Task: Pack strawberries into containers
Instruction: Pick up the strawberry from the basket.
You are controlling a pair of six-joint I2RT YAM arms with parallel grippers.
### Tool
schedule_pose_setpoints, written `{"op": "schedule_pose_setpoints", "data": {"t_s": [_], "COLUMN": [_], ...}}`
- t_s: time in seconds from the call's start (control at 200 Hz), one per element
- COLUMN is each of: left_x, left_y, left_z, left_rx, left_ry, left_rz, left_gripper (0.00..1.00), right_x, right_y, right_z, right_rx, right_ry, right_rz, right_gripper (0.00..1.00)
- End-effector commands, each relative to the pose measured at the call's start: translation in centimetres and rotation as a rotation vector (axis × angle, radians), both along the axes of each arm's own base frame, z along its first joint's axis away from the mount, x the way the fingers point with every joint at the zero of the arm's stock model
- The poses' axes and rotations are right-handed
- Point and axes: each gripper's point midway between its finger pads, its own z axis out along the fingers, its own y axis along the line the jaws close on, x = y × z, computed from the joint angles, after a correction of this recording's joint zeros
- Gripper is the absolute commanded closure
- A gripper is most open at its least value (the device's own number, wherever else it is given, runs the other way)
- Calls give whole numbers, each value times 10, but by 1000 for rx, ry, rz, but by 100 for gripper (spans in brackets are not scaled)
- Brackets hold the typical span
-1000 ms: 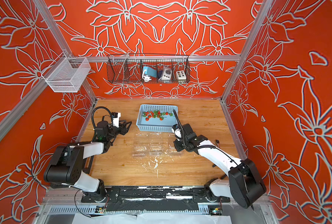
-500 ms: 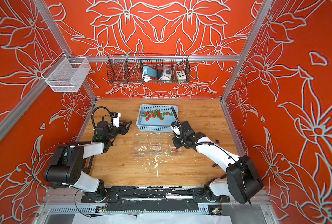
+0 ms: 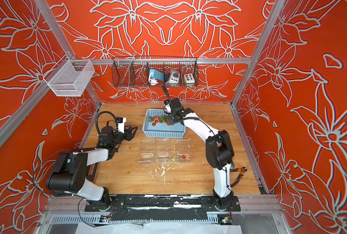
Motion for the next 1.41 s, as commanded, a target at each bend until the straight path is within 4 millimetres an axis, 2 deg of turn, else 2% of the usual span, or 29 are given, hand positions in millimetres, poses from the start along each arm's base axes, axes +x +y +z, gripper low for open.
{"op": "schedule_pose_setpoints", "data": {"t_s": [0.0, 0.11, 0.28, 0.51, 0.786, 1.171, 1.326, 1.401], "left_x": [4, 4, 4, 4, 4, 4, 4, 4], "left_y": [-1, 0, -1, -1, -1, -2, -2, -2], "left_z": [7, 7, 7, 7, 7, 7, 7, 7], "left_rx": [-5, -4, -4, -4, -4, -4, -4, -4], "left_ry": [-18, -18, -19, -19, -20, -20, -18, -19], "left_rz": [-10, -8, -12, -13, -14, -15, -16, -16], "left_gripper": [45, 45, 45, 45, 46, 45, 45, 45], "right_x": [5, 10, 13, 19, 28, 32, 34, 34], "right_y": [5, 24, 37, 34, 31, 33, 32, 31], "right_z": [-22, -42, -67, -93, -113, -125, -125, -123], "right_rx": [-85, -58, -36, -85, -143, -143, -133, -127], "right_ry": [69, 138, 187, 210, 212, 230, 235, 233], "right_rz": [55, 110, 135, 138, 128, 124, 114, 111], "right_gripper": [71, 66, 58, 52, 50, 60, 72, 85]}}
